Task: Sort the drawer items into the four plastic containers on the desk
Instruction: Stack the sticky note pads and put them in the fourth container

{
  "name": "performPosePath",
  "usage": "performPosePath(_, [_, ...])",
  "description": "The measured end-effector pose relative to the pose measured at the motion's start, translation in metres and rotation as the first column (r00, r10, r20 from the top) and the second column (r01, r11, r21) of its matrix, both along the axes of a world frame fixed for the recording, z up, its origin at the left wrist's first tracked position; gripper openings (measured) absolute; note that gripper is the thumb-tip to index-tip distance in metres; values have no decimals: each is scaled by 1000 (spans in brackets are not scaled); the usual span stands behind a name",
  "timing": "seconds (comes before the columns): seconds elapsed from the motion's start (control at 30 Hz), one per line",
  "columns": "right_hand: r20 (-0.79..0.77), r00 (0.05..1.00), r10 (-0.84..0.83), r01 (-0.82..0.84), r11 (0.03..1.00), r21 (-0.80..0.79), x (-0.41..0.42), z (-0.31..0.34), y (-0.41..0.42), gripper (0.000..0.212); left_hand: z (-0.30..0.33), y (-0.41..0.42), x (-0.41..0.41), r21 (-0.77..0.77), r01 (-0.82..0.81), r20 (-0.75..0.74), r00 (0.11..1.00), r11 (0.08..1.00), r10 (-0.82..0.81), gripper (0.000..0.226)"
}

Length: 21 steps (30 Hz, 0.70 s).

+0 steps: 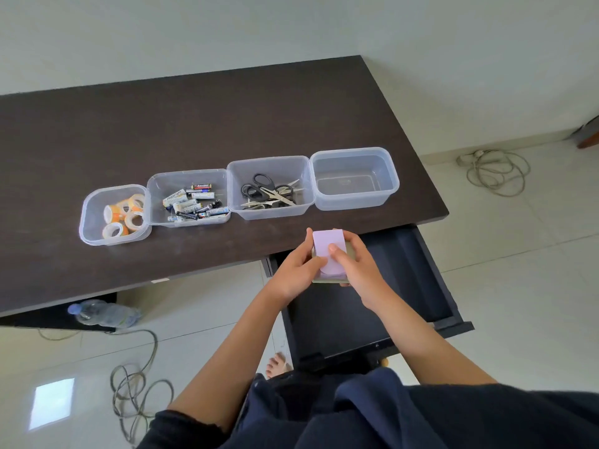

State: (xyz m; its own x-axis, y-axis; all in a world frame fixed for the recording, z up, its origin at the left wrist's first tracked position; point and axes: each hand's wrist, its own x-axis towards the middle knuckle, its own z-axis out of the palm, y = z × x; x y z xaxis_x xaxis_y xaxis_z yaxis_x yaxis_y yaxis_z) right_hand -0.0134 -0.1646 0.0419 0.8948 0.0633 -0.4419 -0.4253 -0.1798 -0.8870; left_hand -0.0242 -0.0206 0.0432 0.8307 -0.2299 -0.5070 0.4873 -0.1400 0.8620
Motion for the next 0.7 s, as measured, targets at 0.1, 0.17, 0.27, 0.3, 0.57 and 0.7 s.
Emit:
performPosePath(0.1, [46,999,-4,3,1000,25,30,18,-12,30,21,-8,19,2,-102,139,985,995,101,62])
performPosePath(0.17, [78,997,-3,-1,998,55,54,31,-21,29,32,-10,32,41,-234,257,942,971,216,53])
performPosePath(0.27, [119,993,-9,0,997,74,92,49,-29,31,35,-10,59,169,-385,414,863,907,290,41])
performPosePath(0.3, [129,992,-9,1,998,65,106,53,-30,32,34,-9,69,234,-403,443,854,885,271,40])
performPosePath(0.57, [94,969,228,-202,953,-224,181,42,-21,37,24,-2,125,623,-201,348,937,756,-38,35])
performPosePath(0.7, [-39,952,304,-303,914,-269,196,28,-14,40,19,-2,132,594,-207,295,955,778,28,25])
